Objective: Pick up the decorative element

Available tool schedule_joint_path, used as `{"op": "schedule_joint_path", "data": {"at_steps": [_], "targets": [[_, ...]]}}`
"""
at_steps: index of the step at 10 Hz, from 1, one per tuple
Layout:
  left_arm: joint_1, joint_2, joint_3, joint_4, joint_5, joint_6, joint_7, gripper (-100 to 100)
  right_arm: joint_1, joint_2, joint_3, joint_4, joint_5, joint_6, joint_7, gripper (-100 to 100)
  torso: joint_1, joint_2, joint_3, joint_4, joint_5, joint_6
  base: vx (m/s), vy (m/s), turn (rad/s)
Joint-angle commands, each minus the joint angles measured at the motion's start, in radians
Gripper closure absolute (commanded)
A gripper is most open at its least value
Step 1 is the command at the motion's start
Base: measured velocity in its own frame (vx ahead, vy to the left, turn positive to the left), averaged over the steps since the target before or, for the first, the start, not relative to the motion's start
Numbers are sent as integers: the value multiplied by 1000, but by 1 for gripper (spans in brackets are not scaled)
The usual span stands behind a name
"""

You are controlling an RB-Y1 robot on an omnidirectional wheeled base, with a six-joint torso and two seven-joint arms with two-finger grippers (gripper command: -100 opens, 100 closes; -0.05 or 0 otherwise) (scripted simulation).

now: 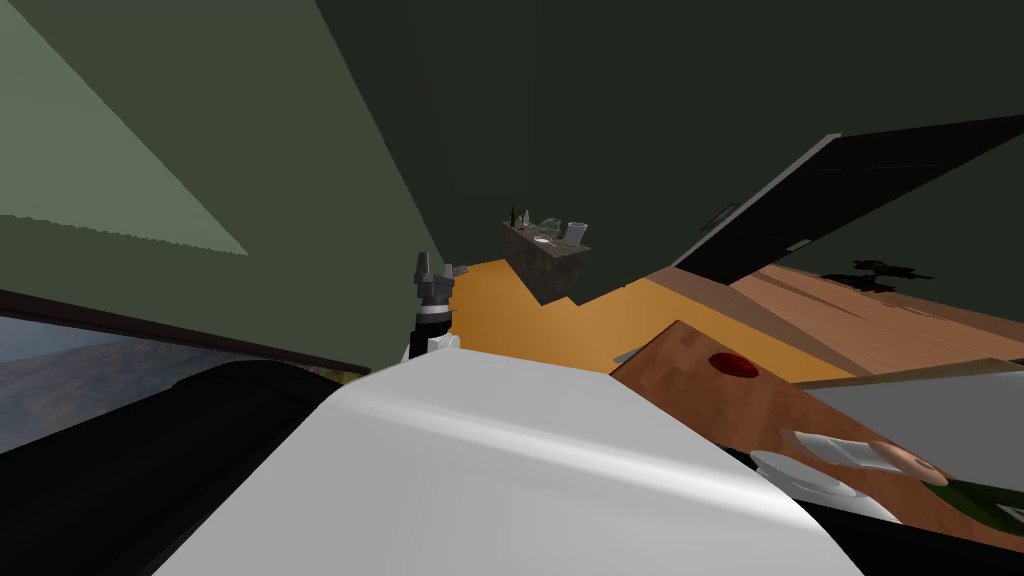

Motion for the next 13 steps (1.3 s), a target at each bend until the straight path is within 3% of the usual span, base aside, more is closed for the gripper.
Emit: {"op": "schedule_joint_path", "data": {"at_steps": [1,2,3,4,8,9,10,12,13], "targets": [[0,0,0,0,0,0,0,0,5,35,-1,14,3,22,7,-100,0,0,0,0,0,0,14,-56,76],[0,0,0,0,0,0,0,0,6,52,-1,22,5,30,10,-100,-2,0,0,0,0,0,21,-61,54],[0,0,0,0,0,0,0,0,9,36,0,5,3,29,3,-100,-2,-1,0,0,0,0,10,-27,13],[0,0,0,0,0,0,0,0,9,37,0,7,3,31,5,100,-1,0,0,0,0,0,0,0,0],[0,0,0,0,0,0,0,0,9,37,0,6,4,30,5,100,0,0,0,0,0,0,0,0,0],[0,0,0,0,0,0,0,0,9,37,0,6,4,30,5,0,0,0,0,0,0,0,0,0,0],[0,0,0,0,0,0,0,0,3,3,-1,-1,0,5,2,100,0,0,0,0,0,0,-7,39,-88],[0,0,0,0,0,0,0,0,9,-8,0,-19,-1,14,-2,100,4,2,1,0,1,1,-19,42,-58],[0,0,0,0,0,0,0,0,10,-10,0,-21,-1,12,-3,0,3,2,1,0,0,1,-3,5,0]]}}
